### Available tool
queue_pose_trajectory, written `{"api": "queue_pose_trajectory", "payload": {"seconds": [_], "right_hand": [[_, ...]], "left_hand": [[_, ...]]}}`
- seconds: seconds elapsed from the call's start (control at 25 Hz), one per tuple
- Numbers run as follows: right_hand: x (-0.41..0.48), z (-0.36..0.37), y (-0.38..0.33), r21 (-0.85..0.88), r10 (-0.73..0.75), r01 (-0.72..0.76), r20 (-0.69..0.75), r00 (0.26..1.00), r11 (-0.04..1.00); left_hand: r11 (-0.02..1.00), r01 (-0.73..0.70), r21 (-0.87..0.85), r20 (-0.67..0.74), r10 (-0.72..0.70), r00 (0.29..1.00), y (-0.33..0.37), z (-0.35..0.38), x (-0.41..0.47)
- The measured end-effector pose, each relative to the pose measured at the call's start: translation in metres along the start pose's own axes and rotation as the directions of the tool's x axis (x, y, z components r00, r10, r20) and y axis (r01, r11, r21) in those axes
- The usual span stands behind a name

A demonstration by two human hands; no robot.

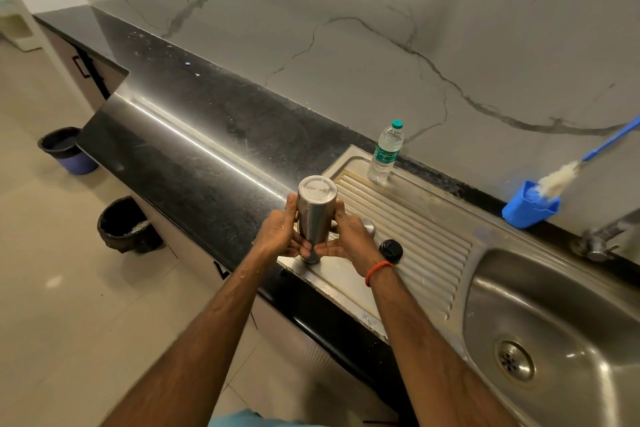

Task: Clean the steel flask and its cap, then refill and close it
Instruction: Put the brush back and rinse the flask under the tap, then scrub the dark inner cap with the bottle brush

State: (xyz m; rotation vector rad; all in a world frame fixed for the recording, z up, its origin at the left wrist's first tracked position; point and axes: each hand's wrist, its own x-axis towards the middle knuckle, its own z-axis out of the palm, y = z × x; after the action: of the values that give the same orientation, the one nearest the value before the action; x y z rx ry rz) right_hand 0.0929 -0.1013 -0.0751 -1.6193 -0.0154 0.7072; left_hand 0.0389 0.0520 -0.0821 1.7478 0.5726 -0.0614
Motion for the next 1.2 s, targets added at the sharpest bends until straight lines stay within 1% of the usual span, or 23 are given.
{"api": "queue_pose_trajectory", "payload": {"seconds": [0.16, 0.44, 0.52, 0.56, 0.6, 0.64, 0.68, 0.72, 0.76, 0.8, 0.84, 0.88, 0.92, 1.0, 1.04, 1.12, 1.2], "right_hand": [[-0.002, 0.000, 0.007, 0.072, -0.012, 0.009, 0.038, 0.999, 0.997], [-0.009, -0.012, 0.013, 0.024, -0.019, 0.019, 0.009, 1.000, 1.000], [-0.011, -0.015, 0.012, -0.006, -0.034, 0.034, -0.052, 0.998, 0.999], [-0.010, -0.016, 0.014, -0.041, -0.058, 0.054, -0.112, 0.992, 0.998], [-0.008, -0.020, 0.018, -0.105, -0.104, 0.085, -0.192, 0.976, 0.991], [-0.006, -0.026, 0.023, -0.220, -0.179, 0.117, -0.288, 0.941, 0.969], [-0.005, -0.034, 0.029, -0.376, -0.273, 0.125, -0.372, 0.887, 0.918], [-0.003, -0.044, 0.036, -0.539, -0.362, 0.092, -0.420, 0.832, 0.837], [-0.002, -0.054, 0.042, -0.680, -0.434, 0.031, -0.432, 0.791, 0.733], [-0.002, -0.063, 0.046, -0.777, -0.479, -0.039, -0.425, 0.768, 0.628], [-0.002, -0.071, 0.050, -0.832, -0.486, -0.100, -0.411, 0.772, 0.545], [-0.002, -0.077, 0.052, -0.857, -0.449, -0.151, -0.399, 0.800, 0.492], [-0.001, -0.082, 0.055, -0.862, -0.388, -0.185, -0.392, 0.834, 0.473], [0.003, -0.088, 0.067, -0.855, -0.271, -0.204, -0.364, 0.891, 0.477], [0.003, -0.090, 0.074, -0.852, -0.258, -0.187, -0.345, 0.902, 0.489], [0.002, -0.093, 0.084, -0.847, -0.300, -0.122, -0.313, 0.901, 0.517], [-0.001, -0.096, 0.085, -0.832, -0.329, -0.057, -0.280, 0.902, 0.551]], "left_hand": [[1.000, -0.016, -0.025, -0.003, 0.016, 1.000, -0.004, -0.002, 0.002], [0.998, 0.028, -0.050, -0.100, -0.033, 0.994, -0.018, 0.003, 0.003], [0.999, 0.003, -0.049, -0.144, -0.010, 0.989, -0.020, 0.004, 0.001], [0.999, -0.025, -0.045, -0.194, 0.016, 0.981, -0.022, 0.003, 0.000], [0.998, -0.048, -0.036, -0.256, 0.037, 0.966, -0.026, 0.002, -0.002], [0.998, -0.056, -0.019, -0.312, 0.047, 0.949, -0.032, 0.001, -0.003], [0.999, -0.050, 0.006, -0.345, 0.049, 0.937, -0.039, -0.001, -0.004], [0.999, -0.039, 0.033, -0.352, 0.048, 0.935, -0.046, -0.001, -0.005], [0.998, -0.032, 0.060, -0.343, 0.050, 0.938, -0.052, -0.001, -0.007], [0.996, -0.036, 0.083, -0.326, 0.061, 0.943, -0.059, 0.001, -0.008], [0.993, -0.052, 0.106, -0.308, 0.082, 0.948, -0.064, 0.004, -0.011], [0.987, -0.079, 0.139, -0.289, 0.117, 0.950, -0.067, 0.007, -0.013], [0.977, -0.108, 0.185, -0.269, 0.156, 0.950, -0.069, 0.011, -0.016], [0.944, -0.174, 0.281, -0.224, 0.241, 0.944, -0.072, 0.019, -0.020], [0.926, -0.207, 0.317, -0.202, 0.279, 0.939, -0.073, 0.022, -0.021], [0.894, -0.282, 0.347, -0.157, 0.352, 0.923, -0.076, 0.026, -0.023], [0.848, -0.388, 0.360, -0.069, 0.439, 0.896, -0.081, 0.032, -0.024]]}}
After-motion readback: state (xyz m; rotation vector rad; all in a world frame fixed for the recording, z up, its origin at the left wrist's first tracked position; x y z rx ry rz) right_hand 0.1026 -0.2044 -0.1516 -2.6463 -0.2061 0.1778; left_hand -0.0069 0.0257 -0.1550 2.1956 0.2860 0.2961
